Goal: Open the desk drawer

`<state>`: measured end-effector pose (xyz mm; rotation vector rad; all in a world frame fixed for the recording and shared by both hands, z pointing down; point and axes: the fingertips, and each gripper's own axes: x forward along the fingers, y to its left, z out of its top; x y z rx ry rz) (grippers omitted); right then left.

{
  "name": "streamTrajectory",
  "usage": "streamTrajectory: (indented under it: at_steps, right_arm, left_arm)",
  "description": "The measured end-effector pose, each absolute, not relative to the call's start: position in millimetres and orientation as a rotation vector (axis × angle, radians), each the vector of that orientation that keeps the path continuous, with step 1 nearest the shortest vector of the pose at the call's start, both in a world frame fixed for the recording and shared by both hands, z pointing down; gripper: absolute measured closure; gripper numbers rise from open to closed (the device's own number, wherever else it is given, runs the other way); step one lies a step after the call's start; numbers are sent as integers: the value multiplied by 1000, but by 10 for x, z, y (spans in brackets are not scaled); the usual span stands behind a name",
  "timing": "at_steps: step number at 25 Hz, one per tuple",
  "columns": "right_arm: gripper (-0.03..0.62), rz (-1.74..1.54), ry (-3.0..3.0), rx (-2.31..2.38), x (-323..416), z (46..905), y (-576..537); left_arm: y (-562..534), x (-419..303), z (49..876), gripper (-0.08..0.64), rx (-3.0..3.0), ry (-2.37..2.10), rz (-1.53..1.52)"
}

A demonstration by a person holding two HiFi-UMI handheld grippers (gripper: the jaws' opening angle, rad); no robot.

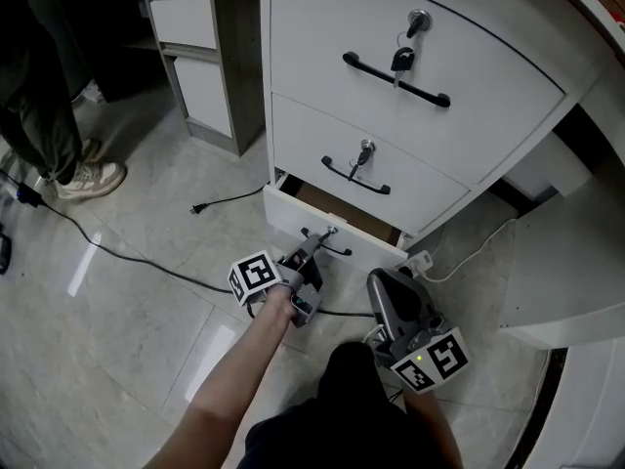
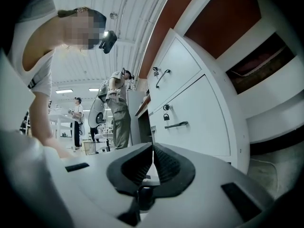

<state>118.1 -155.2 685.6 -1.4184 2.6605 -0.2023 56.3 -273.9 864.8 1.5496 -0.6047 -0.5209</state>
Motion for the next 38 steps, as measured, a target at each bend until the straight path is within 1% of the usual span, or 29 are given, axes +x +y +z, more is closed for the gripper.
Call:
streamTrajectory:
  at_steps: [21, 32, 38]
  right_arm:
    - [574, -197, 2666, -1376, 1095, 6752, -1135]
    - [574, -188, 2658, -1404, 1123, 6747, -1056]
    - [574, -197, 2681, -1374, 1046, 6787, -1032]
  left_arm:
    - [-2051, 150, 8642, 535, 1550, -585, -451]
    - [-1993, 111, 8642, 534, 1644, -621, -422]
    - [-1881, 56, 8833, 534, 1631, -653, -370]
